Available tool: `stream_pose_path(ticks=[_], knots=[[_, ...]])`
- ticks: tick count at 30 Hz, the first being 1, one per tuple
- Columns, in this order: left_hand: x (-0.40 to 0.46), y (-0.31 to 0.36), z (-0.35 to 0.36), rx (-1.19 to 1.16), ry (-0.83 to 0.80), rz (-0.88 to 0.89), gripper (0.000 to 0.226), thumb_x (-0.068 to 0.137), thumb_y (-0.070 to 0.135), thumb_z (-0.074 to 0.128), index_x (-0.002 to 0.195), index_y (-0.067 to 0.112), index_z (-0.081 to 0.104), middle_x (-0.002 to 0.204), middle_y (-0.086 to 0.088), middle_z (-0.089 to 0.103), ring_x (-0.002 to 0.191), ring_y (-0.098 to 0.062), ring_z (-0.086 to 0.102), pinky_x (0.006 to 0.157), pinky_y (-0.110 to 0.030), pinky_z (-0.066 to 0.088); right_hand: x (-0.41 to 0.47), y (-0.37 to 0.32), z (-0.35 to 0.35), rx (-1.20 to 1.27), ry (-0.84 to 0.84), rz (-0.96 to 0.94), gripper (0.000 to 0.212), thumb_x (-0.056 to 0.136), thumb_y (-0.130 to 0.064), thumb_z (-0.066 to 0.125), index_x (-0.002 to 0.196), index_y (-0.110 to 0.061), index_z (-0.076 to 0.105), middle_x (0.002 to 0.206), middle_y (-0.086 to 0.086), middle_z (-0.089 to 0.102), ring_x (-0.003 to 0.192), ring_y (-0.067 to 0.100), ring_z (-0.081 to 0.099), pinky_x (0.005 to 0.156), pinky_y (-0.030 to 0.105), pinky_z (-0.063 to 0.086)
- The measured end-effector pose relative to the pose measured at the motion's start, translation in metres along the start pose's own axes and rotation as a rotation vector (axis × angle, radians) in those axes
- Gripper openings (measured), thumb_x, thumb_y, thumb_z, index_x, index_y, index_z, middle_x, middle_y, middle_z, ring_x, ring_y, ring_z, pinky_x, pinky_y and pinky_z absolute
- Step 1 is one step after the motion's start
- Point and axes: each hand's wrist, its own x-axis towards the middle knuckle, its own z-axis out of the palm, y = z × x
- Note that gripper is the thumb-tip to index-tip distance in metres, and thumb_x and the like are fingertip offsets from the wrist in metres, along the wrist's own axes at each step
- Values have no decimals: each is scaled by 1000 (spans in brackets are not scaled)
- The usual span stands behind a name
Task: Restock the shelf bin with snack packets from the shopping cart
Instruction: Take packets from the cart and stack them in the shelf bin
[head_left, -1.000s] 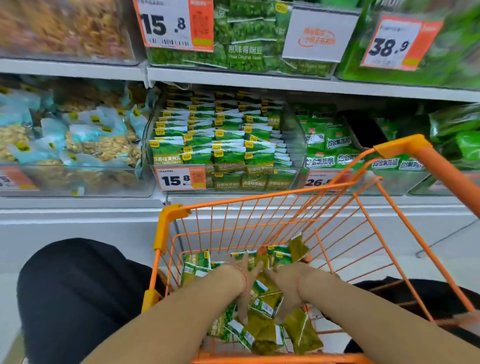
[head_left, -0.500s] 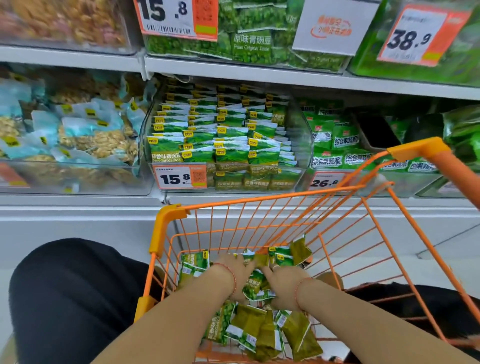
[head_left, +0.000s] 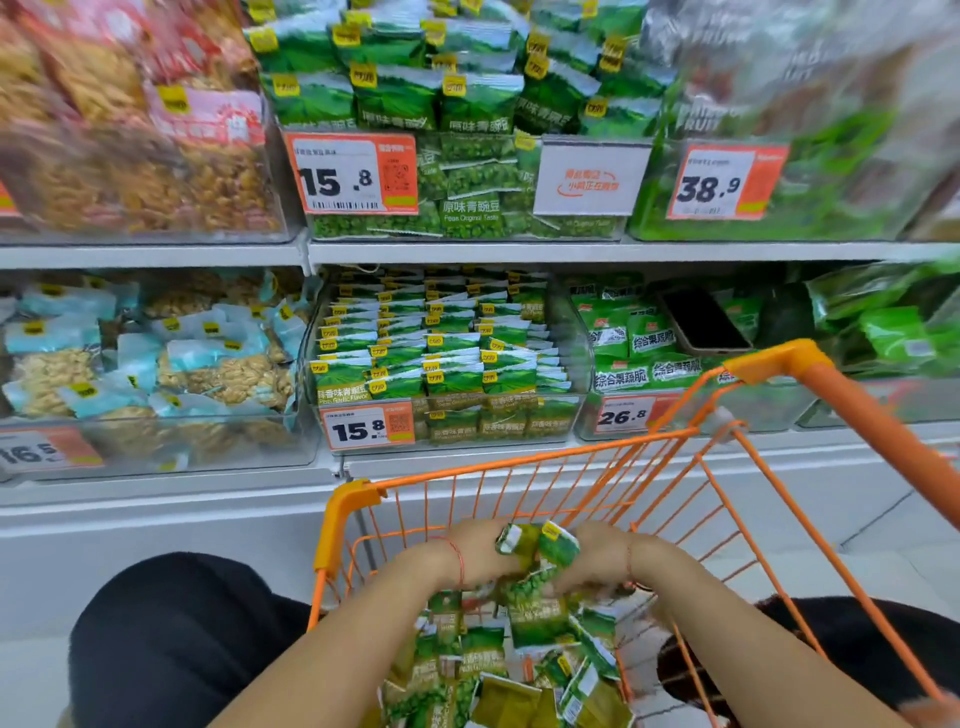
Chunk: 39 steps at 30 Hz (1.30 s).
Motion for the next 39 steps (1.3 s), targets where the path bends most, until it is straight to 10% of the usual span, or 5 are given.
stream_pose_path(ticks=[11,19,25,29,39], knots=[[-50,27,-34,-482,242,-14,12,93,26,56,84,22,52,68,1,41,43,1,45,44,-12,38,-58,-3,-22,872,340,-192,74,88,-9,61,149,-9,19,154,6,22,117,20,45,71,35,59],[-49,54,-5,269,1017,205,47,80,40,68,120,28,47,96,11,66,65,-10,64,44,-19,37,-72,-17,-7,1339,265,-351,48,89,-10,63,133,-2,46,126,15,50,99,25,61,69,39,58],[-49,49,13,42,960,395,53,74,54,66,118,36,41,105,21,65,94,2,62,76,-8,44,-83,-20,7,1323,254,-433,87,80,-33,68,149,-11,20,151,4,28,93,6,55,75,34,58],[-59,52,14,-455,822,441,37,84,50,45,120,42,43,121,34,57,124,2,44,104,-24,30,-88,-18,1,1438,150,-471,46,71,-14,70,112,3,57,104,11,61,83,20,64,64,35,57],[-51,33,-7,-1035,608,318,65,71,9,77,123,34,47,131,9,51,120,-8,51,88,-25,52,-81,-18,2,1480,146,-355,16,75,1,62,90,2,56,100,20,60,77,33,66,56,38,56]])
